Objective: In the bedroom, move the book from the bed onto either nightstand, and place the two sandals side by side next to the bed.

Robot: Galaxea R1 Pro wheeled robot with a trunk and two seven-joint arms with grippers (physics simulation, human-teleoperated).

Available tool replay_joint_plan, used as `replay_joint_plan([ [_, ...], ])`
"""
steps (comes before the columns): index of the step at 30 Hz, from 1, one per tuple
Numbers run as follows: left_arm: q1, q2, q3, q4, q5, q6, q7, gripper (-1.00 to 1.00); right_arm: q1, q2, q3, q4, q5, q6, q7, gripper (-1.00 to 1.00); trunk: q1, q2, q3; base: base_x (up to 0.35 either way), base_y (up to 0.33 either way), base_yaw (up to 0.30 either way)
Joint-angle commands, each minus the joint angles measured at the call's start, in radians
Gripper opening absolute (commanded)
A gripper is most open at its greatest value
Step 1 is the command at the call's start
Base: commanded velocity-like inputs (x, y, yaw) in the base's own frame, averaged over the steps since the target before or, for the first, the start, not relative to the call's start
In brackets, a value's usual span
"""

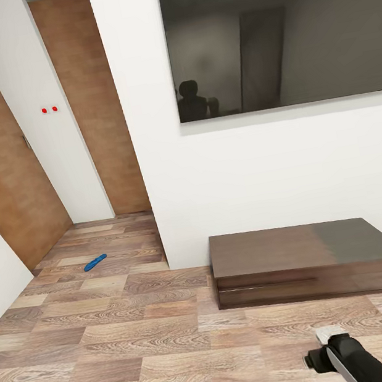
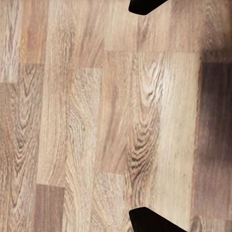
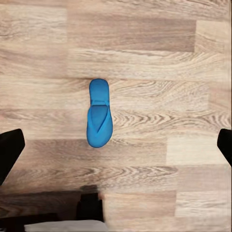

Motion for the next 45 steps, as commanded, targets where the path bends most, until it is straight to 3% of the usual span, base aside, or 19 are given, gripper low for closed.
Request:
replay_joint_plan([
  [1, 0.0, 0.0, 0.0, -0.002, 0.001, 0.005, 0.0, 1.0, -0.011, -0.013, -0.001, 0.0, -0.001, 0.048, -0.001, 1.0, 0.0, -0.001, -0.001, 0.0, 0.0, 0.0],
  [4, 0.0, -0.002, -0.001, -0.002, 0.001, 0.005, 0.0, 1.0, -0.025, -0.032, -0.001, 0.004, -0.002, 0.11, 0.0, 1.0, 0.0, -0.001, -0.001, 0.0, 0.0, 0.0],
  [7, 0.0, -0.002, -0.001, -0.002, 0.0, 0.004, 0.0, 1.0, -0.028, -0.035, -0.001, 0.005, -0.002, 0.122, 0.0, 1.0, 0.0, -0.001, -0.001, 0.0, 0.0, 0.0],
  [43, 0.0, -0.002, 0.001, -0.002, 0.001, 0.006, 0.0, 1.0, -0.029, -0.032, 0.0, -0.004, 0.003, 0.126, 0.0, 1.0, 0.0, -0.001, -0.001, 0.0, 0.0, 0.0],
  [45, 0.0, -0.002, 0.002, -0.002, 0.002, 0.006, 0.0, 1.0, -0.029, -0.031, 0.0, -0.003, 0.003, 0.125, -0.001, 1.0, 0.008, -0.015, -0.007, 0.0, 0.0, 0.0],
])
